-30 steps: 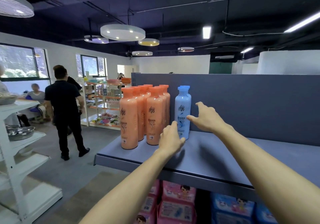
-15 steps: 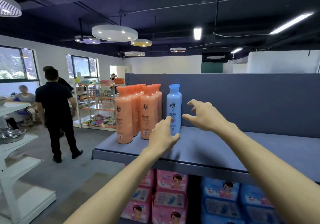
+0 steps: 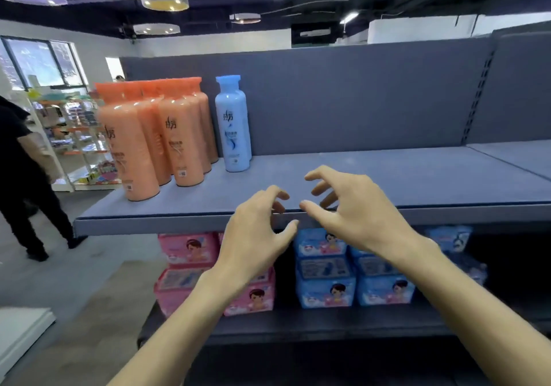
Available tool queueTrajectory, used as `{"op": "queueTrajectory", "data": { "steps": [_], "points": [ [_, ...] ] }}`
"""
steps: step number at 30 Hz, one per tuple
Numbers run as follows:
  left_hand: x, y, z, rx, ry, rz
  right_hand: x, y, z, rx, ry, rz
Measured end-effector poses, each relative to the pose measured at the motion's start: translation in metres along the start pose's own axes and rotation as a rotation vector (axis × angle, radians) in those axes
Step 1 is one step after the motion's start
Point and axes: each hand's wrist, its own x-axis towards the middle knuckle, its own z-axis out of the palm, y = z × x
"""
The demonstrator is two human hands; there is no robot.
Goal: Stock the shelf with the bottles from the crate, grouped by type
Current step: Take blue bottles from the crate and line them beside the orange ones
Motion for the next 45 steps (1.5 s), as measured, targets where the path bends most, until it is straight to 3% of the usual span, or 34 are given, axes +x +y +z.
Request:
{"op": "queueTrajectory", "data": {
  "steps": [5, 17, 29, 34, 41, 45],
  "points": [
    [-0.052, -0.003, 0.042, -0.121, -0.060, -0.042, -0.068, 0.038, 0.018, 0.007, -0.053, 0.105],
    [-0.196, -0.041, 0.221, -0.178, -0.602, -0.329, -0.234, 0.161, 0.148, 0.119, -0.392, 0.602],
    [-0.362, -0.134, 0.337, -0.051, -1.037, -0.666, -0.401, 0.247, 0.306, 0.180, -0.785, 1.018],
    [-0.432, -0.171, 0.359, -0.004, -1.184, -0.809, -0.448, 0.251, 0.370, 0.183, -0.977, 0.995],
    [-0.488, -0.220, 0.383, 0.004, -1.238, -1.027, -0.478, 0.236, 0.458, 0.216, -1.150, 0.916],
    [-0.510, -0.246, 0.391, 0.019, -1.249, -1.092, -0.491, 0.211, 0.515, 0.209, -1.222, 0.779]
  ]
}}
